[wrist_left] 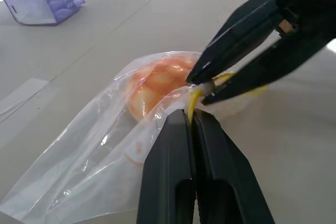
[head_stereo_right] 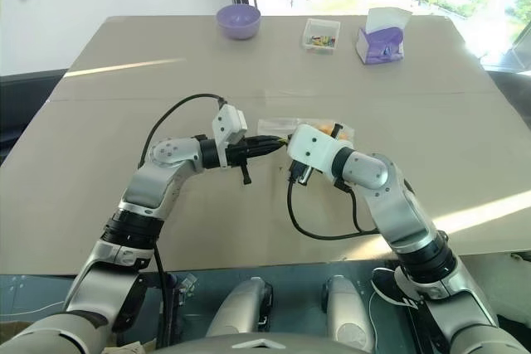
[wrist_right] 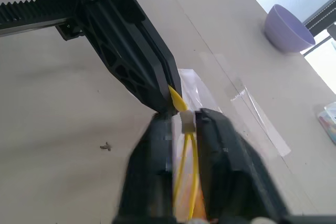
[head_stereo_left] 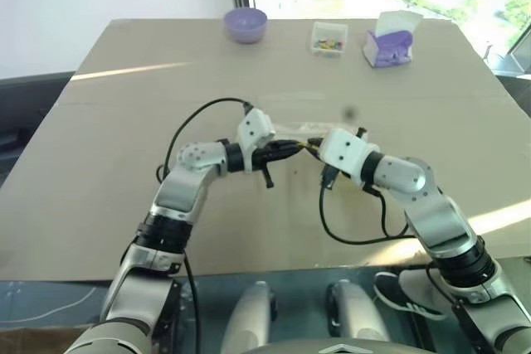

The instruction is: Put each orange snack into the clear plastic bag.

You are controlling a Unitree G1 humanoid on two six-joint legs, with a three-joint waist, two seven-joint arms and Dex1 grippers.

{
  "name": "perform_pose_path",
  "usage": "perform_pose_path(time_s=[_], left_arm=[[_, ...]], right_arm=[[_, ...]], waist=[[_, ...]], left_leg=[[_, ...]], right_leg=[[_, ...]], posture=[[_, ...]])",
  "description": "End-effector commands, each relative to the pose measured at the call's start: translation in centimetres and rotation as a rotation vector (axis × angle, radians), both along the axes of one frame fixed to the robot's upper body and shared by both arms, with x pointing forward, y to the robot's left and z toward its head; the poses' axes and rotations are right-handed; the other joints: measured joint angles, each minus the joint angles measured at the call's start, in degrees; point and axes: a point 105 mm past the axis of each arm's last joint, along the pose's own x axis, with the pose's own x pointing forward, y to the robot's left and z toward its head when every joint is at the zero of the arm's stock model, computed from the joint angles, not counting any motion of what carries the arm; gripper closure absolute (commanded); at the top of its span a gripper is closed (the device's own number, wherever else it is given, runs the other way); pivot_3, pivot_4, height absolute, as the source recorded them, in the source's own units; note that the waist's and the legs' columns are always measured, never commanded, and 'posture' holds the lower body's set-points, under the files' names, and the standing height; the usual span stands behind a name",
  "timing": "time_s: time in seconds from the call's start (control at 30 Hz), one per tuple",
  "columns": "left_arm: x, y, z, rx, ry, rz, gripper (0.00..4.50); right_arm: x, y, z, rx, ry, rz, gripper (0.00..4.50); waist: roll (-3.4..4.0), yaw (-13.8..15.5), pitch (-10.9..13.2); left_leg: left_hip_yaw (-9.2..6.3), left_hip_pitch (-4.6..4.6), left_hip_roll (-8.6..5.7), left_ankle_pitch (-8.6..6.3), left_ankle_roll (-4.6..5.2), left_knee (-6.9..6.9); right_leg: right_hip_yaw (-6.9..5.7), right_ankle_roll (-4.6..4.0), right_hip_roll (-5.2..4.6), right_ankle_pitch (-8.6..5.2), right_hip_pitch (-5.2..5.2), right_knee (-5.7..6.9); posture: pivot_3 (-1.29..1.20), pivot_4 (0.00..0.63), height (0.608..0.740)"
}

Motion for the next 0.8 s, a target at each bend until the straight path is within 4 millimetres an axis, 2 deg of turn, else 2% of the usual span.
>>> perform_pose_path(time_s=[0.03, 0.3, 0.53, 0.8], left_arm=[[-0.4, -0.2, 1.5, -0.019, -0.061, -0.013, 4.5], [-0.3, 0.0, 1.6, -0.022, -0.062, -0.009, 4.5], [0.2, 1.4, 1.7, -0.036, -0.044, 0.013, 4.5], [0.4, 2.3, 1.6, -0.022, -0.05, 0.023, 4.5]], right_arm=[[0.0, 0.2, 1.2, 0.012, -0.054, 0.009, 4.46], [0.1, -0.2, 1.1, -0.007, -0.065, -0.001, 4.46], [0.3, -3.5, -0.5, -0.106, -0.06, -0.075, 4.46], [-0.5, -7.0, -1.8, -0.158, -0.03, -0.161, 4.46]], waist=[[0.0, 0.0, 0.0], [0.0, 0.0, 0.0], [0.0, 0.06, 0.0], [-0.01, 0.07, 0.0]], left_leg=[[0.0, 0.0, 0.0, 0.0, 0.0, 0.0], [0.0, 0.0, 0.0, 0.0, 0.0, 0.0], [0.0, -0.01, 0.0, 0.0, 0.0, 0.0], [0.01, -0.01, 0.0, 0.0, 0.0, 0.0]], right_leg=[[0.0, 0.0, 0.0, 0.0, 0.0, 0.0], [0.0, 0.0, 0.0, 0.0, 0.0, 0.0], [0.0, 0.0, 0.0, 0.0, 0.0, -0.01], [0.0, 0.0, -0.01, 0.0, 0.0, -0.02]], posture=[[0.0, 0.15, 0.737], [0.0, 0.15, 0.737], [0.0, 0.15, 0.737], [0.0, 0.15, 0.737]])
